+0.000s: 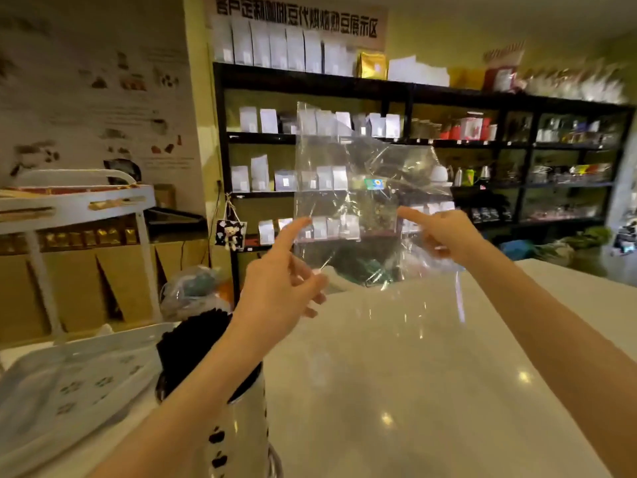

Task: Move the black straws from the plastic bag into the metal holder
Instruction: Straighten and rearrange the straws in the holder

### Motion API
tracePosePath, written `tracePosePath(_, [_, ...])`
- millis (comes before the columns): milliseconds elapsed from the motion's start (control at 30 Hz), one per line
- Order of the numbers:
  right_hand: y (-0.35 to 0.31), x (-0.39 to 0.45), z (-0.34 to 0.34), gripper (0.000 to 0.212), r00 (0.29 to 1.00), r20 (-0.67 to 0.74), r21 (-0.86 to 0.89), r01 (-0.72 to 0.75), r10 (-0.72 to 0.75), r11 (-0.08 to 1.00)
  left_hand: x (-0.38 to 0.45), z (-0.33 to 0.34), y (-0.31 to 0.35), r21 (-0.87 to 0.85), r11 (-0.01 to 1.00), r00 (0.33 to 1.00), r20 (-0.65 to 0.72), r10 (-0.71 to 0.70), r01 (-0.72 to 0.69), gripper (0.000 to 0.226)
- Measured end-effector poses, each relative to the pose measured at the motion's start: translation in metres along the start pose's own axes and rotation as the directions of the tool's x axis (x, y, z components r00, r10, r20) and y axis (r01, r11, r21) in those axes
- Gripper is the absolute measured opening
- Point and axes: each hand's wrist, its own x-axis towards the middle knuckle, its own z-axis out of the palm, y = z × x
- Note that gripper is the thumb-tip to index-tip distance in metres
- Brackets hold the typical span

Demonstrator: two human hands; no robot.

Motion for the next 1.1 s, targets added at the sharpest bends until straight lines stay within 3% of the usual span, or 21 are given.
tracePosePath(133, [0.044,-0.005,-0.011,0.054,0.99,-0.003,-0.146,-0.141,0.142,0.979,-0.019,0.033,-0.017,0.041,0.997,0.995,0.078,-0.064,0.061,0.038])
tracePosePath(267, [0.086,-0.017,-0.021,0.053,0.942,0.027,-0.208,-0.321,0.334,0.924,-0.05,0.061,-0.044,0.065,0.987,0.98,0.127,-0.153,0.146,0.038])
tracePosePath(333, [0.105,-0.024,-0.022,0.046,0.934,0.032,-0.194,-0.344,0.356,0.919,-0.066,0.071,-0.058,0.051,0.978,0.967,0.15,-0.206,0.2,0.04])
tracePosePath(433, [0.132,-0.034,-0.015,0.054,0.943,-0.023,-0.227,-0.329,0.333,0.917,-0.085,0.08,-0.082,0.015,0.948,0.93,0.188,-0.315,0.318,0.041])
tracePosePath(500, [0.15,-0.042,-0.006,0.061,0.952,-0.079,-0.304,-0.304,0.294,0.903,-0.097,0.083,-0.097,0.107,0.936,0.917,0.194,-0.35,0.334,0.041])
tracePosePath(567, [0.17,-0.05,0.004,0.066,0.97,-0.098,-0.416,-0.244,0.224,0.876,-0.106,0.083,-0.109,0.212,0.922,0.913,0.187,-0.364,0.324,0.039])
tracePosePath(667, [0.194,-0.06,0.02,0.102,0.984,-0.117,-0.606,-0.18,0.137,0.775,-0.112,0.083,-0.119,0.356,0.898,0.91,0.222,-0.351,0.26,0.037])
tracePosePath(733, [0.203,-0.063,0.027,0.103,0.991,-0.112,-0.665,-0.133,0.079,0.735,-0.112,0.082,-0.121,0.466,0.865,0.91,0.249,-0.331,0.187,0.039])
tracePosePath(833, [0.214,-0.062,0.033,0.094,0.997,-0.076,-0.72,-0.062,0.011,0.691,-0.116,0.083,-0.12,0.604,0.789,0.897,0.277,-0.345,0.117,0.039])
tracePosePath(967, [0.225,-0.06,0.038,0.062,0.989,-0.022,-0.865,0.055,-0.148,0.499,-0.125,0.086,-0.122,0.789,0.612,0.906,0.301,-0.299,-0.06,0.034])
tracePosePath(1100, [0.228,-0.056,0.039,0.047,0.985,0.054,-0.926,0.111,-0.164,0.362,-0.127,0.088,-0.121,0.852,0.504,0.922,0.297,-0.249,-0.138,0.035])
